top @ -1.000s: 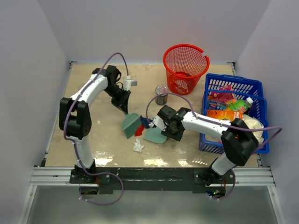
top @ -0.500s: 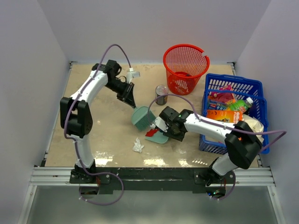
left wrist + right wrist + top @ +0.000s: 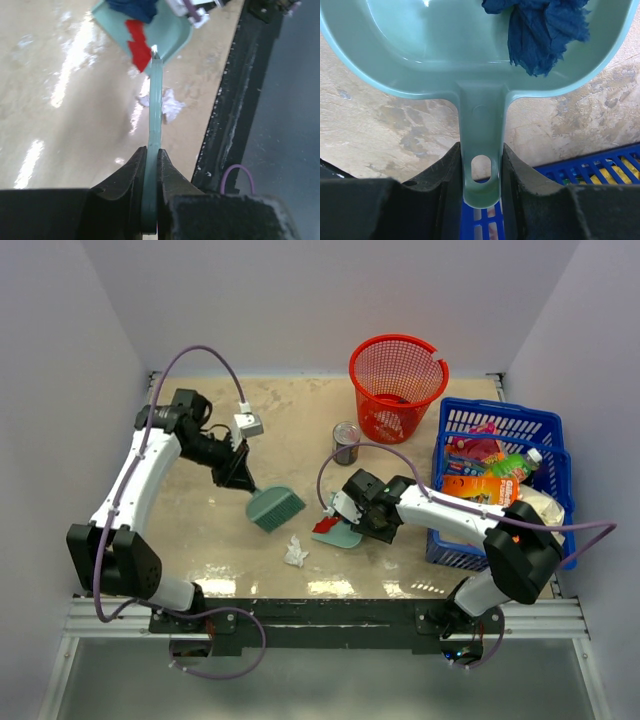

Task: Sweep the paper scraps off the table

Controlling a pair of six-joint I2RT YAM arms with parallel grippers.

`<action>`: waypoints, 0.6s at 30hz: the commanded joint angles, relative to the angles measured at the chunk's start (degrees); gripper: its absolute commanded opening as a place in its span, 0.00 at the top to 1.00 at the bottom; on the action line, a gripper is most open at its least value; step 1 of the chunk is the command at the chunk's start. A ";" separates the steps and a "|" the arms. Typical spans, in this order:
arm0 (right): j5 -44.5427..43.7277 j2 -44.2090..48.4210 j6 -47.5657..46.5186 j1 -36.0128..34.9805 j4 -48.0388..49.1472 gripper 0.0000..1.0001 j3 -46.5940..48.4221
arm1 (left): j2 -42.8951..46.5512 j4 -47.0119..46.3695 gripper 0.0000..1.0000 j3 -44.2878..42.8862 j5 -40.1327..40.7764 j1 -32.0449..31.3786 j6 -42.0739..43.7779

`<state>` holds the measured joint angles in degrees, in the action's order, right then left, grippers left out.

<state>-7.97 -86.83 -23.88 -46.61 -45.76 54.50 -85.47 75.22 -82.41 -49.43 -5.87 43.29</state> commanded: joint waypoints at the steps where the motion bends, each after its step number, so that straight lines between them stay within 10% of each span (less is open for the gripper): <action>1: -0.38 0.69 -0.64 -0.24 0.41 1.00 -0.36 | 0.92 0.28 1.00 4.97 -8.04 -2.56 4.97; 18: -0.56 -0.01 -0.82 -0.24 -0.04 1.00 1.31 | -2.68 -19.75 1.00 15.44 1.23 -7.67 -9.97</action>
<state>-7.97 -86.87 -24.05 -46.61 -45.65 54.48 -88.05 66.06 -67.00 -54.17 -14.52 38.50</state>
